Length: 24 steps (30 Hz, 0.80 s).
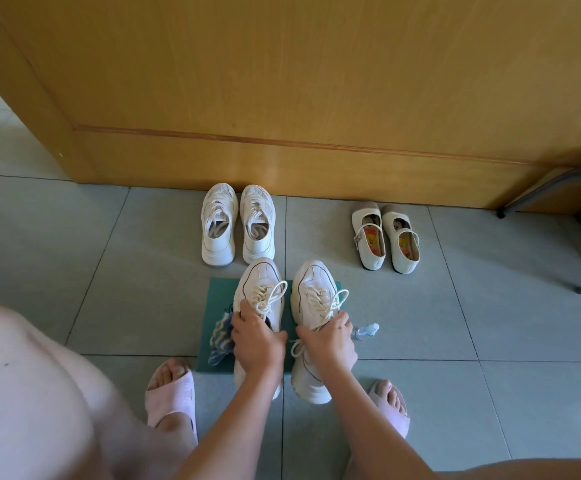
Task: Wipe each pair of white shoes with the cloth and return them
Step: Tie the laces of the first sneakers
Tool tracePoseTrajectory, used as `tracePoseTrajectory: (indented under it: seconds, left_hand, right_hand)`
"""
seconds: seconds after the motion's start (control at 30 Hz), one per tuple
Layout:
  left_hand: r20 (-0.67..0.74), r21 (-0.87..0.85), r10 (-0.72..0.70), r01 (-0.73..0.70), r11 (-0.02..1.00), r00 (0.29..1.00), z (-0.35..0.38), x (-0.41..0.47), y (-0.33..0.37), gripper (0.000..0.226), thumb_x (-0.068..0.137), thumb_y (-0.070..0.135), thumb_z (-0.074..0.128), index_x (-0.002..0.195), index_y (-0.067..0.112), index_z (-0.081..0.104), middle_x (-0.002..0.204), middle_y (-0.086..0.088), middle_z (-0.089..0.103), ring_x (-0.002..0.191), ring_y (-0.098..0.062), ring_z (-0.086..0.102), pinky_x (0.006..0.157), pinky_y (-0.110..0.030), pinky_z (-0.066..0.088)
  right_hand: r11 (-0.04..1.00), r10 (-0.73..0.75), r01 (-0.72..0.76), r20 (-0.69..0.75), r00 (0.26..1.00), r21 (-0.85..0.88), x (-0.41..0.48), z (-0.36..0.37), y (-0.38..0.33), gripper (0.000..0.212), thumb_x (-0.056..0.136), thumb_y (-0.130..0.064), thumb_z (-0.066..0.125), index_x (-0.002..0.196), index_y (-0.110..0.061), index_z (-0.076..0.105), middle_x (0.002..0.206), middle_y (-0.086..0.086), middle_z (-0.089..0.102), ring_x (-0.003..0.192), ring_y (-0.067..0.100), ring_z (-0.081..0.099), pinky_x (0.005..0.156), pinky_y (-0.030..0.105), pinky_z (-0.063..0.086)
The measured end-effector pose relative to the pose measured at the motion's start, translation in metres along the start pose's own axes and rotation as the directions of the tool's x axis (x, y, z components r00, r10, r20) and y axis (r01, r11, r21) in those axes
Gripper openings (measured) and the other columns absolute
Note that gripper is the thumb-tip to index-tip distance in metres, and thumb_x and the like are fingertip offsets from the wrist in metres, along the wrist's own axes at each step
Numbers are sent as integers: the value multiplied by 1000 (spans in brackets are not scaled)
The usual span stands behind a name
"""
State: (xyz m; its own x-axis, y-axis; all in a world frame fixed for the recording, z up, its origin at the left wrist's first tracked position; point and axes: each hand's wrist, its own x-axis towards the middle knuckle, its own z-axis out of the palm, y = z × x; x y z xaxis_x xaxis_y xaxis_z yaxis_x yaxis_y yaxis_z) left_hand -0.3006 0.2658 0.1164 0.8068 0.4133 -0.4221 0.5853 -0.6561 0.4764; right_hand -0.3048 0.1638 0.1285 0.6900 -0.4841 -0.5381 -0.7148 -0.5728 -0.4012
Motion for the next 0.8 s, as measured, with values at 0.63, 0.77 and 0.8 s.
tracePoseTrajectory:
  seconds: [0.63, 0.77, 0.8]
  left_hand:
    - [47, -35, -58, 60, 998, 997, 2, 4, -5, 99, 69, 27, 80, 146, 18, 17, 137, -17, 40, 119, -38, 48, 88, -46, 46]
    - [-24, -87, -27, 24, 996, 999, 4, 1, -11, 90, 70, 22, 77, 144, 19, 26, 133, -15, 47, 115, -37, 51, 83, -46, 48]
    - [-33, -110, -22, 18, 994, 999, 5, -1, -11, 90, 69, 20, 77, 144, 20, 27, 134, -13, 48, 116, -36, 51, 83, -45, 47]
  right_hand:
    - [999, 20, -19, -37, 999, 26, 2, 2, -1, 64, 75, -40, 66, 124, -12, 34, 121, 7, 49, 106, 32, 55, 83, 37, 42]
    - [998, 34, -31, -54, 998, 53, 5, -4, 0, 44, 76, -31, 62, 110, -12, 42, 106, 7, 60, 96, 30, 58, 84, 38, 47]
    - [998, 36, -32, -61, 997, 61, 6, -6, 1, 42, 76, -29, 62, 109, -13, 43, 102, 6, 61, 94, 29, 59, 83, 37, 47]
